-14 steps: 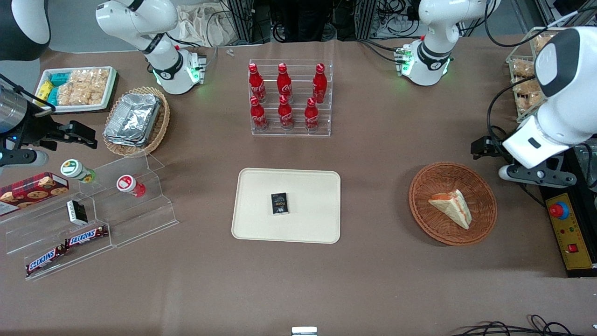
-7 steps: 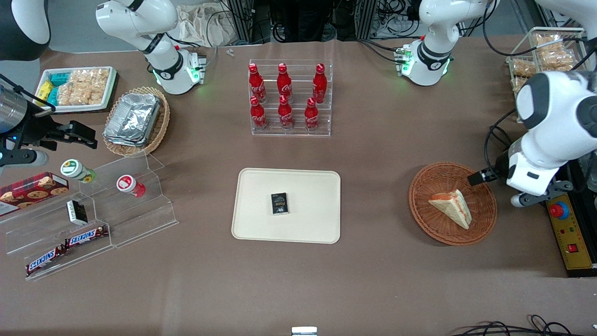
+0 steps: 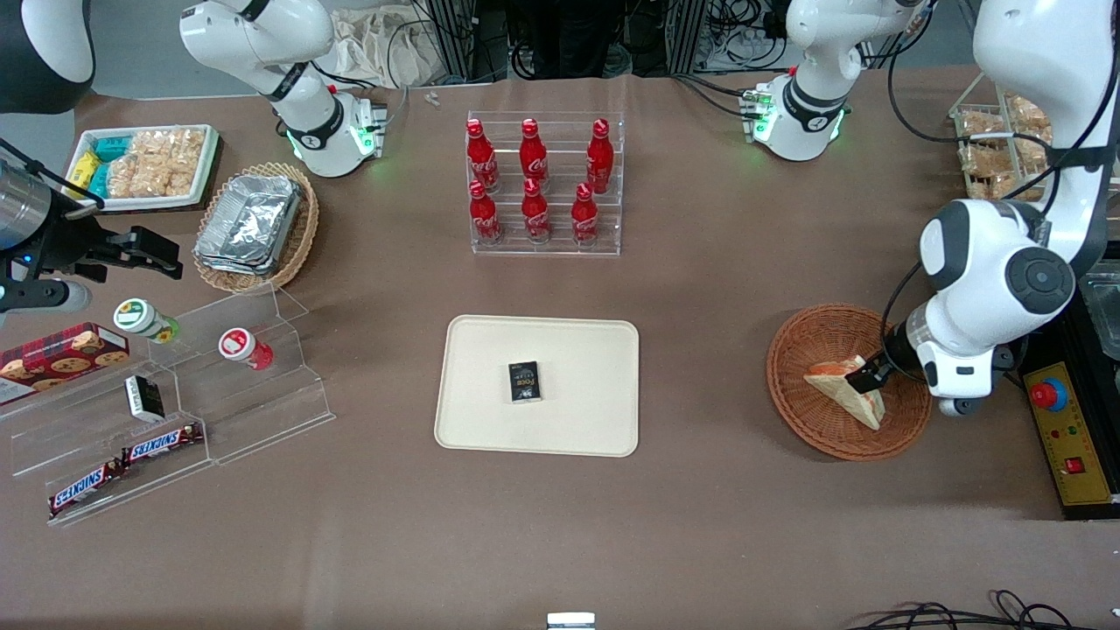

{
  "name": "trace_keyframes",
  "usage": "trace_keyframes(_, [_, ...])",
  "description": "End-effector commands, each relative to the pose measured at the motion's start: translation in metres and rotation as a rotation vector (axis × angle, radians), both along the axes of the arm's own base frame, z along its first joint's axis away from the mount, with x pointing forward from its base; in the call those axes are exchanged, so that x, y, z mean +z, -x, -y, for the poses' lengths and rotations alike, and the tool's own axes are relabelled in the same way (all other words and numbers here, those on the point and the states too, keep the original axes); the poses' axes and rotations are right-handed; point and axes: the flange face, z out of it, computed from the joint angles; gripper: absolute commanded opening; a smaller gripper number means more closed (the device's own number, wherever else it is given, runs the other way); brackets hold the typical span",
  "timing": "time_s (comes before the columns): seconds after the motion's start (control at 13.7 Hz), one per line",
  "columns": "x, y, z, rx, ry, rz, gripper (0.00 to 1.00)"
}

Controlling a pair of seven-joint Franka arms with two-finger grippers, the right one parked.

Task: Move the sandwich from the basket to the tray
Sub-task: 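Close the left gripper on the triangular sandwich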

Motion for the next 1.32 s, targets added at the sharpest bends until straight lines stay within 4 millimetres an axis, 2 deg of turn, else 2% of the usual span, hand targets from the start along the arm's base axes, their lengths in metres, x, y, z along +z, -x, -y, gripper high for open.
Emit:
trace_keyframes(0.0, [-0.010,-0.005,0.001,0.051,-0.002,0.013,1.00])
trace_keyframes(0.22, [-0.022,-0.007,-0.009,0.071,0.001,0.016,1.00])
trace_keyframes(0.59, [-0.043,-0.009,-0.011,0.131,0.014,0.018,1.00])
trace_keyframes(0.73, [-0.055,-0.009,-0.023,0.153,0.012,0.018,1.00])
trace_keyframes(0.88, [-0.069,-0.009,-0.024,0.155,0.017,-0.002,1.00])
trace_keyframes(0.95, [-0.076,-0.011,-0.020,0.153,0.022,-0.004,0.97])
trace_keyframes(1.02, [-0.078,-0.015,-0.017,0.164,0.026,-0.001,0.70])
trace_keyframes(1.1, [-0.079,-0.016,-0.017,0.179,0.028,0.000,0.35])
trace_keyframes(1.17, [-0.081,-0.016,-0.017,0.180,0.029,-0.001,0.11])
trace_keyframes(1.24, [-0.084,-0.014,-0.016,0.180,0.029,-0.008,0.00])
